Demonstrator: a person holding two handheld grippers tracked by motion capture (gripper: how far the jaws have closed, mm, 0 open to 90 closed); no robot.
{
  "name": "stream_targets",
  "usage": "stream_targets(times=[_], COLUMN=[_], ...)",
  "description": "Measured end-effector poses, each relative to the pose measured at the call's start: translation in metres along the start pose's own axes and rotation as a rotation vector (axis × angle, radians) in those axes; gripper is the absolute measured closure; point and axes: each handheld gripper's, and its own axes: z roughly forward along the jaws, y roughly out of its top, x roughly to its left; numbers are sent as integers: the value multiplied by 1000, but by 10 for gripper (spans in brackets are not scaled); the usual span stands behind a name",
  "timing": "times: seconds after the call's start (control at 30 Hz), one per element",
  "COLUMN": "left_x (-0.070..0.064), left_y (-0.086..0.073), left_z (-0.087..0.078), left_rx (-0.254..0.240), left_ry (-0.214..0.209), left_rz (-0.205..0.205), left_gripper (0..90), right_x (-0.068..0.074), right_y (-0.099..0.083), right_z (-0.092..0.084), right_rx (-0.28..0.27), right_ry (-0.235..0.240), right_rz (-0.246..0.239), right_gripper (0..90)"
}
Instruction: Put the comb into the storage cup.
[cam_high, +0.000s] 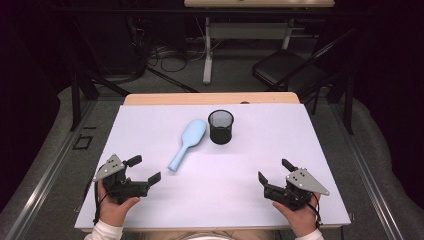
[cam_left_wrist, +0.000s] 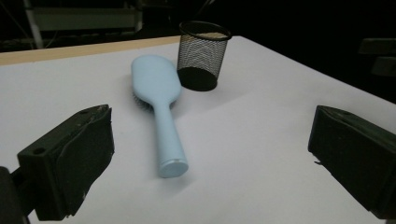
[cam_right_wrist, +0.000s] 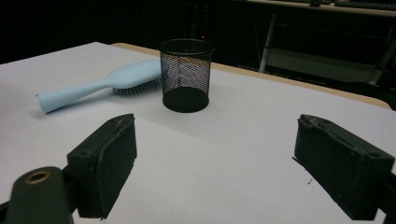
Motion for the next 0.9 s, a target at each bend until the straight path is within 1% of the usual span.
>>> stream_targets(times=[0.07,0.13,0.17,0.23,0.3,0.4,0.5,0.57,0.6,0.63,0.73,0.77,0.8,0.87,0.9], left_x=[1,2,2,3,3,3,4,4,4,4,5,6,6,7,7], left_y=[3,4,6,7,9,11,13,16,18,18,24,28,28,34,34], left_z=[3,4,6,6,10,12,14,16,17,17,19,20,20,21,21], left_rx=[27,31,37,42,56,64,75,93,103,103,113,122,122,128,128], left_ry=[23,29,33,33,39,34,31,33,33,33,22,20,20,23,23], left_rz=[1,-4,-24,-26,-36,-40,-35,-31,-26,-26,-42,-37,-37,-38,-38], left_gripper=[4,4,4,4,5,5,5,4,5,5,4,4,5,4,4], right_x=[0,-1,-2,-3,-3,-2,0,1,1,1,1,1,1,1,1], right_y=[0,0,1,1,1,2,3,2,2,2,2,2,2,2,2], right_z=[-2,-3,-3,-3,-3,-2,-2,-1,-1,-1,0,0,0,1,1], right_rx=[4,3,-3,-2,2,10,13,13,19,21,22,25,25,37,37], right_ry=[6,6,7,11,15,26,31,32,35,38,44,44,44,49,49], right_rz=[-7,-9,2,14,11,13,6,1,2,1,1,-3,-3,-3,-3], right_gripper=[129,128,127,117,105,75,73,72,65,62,61,52,52,18,18])
